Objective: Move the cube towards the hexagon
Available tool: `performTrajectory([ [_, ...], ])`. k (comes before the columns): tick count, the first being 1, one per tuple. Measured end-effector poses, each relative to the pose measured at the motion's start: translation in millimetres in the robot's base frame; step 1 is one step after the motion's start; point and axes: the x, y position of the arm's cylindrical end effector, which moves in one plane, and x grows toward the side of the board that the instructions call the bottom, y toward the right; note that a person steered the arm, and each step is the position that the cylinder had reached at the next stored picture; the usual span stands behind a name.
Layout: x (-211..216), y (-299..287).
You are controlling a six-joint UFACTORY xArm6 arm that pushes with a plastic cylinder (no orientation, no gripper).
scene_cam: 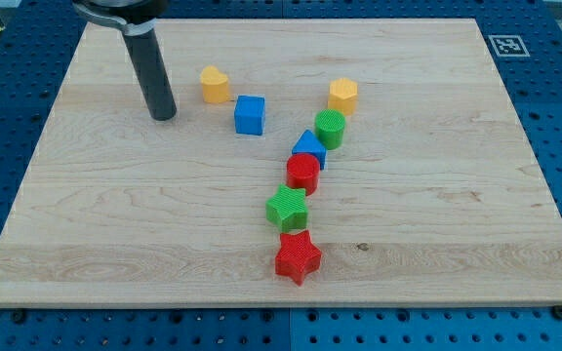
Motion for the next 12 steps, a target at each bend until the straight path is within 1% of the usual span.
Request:
performTrajectory([
  [2,7.8,69.0],
  [3,7.8,83.5],
  [5,11.4,72.0],
  [6,36.0,76.9],
  [7,50.1,85.5],
  [9,50.0,112.4],
  [12,42.4,116.8],
])
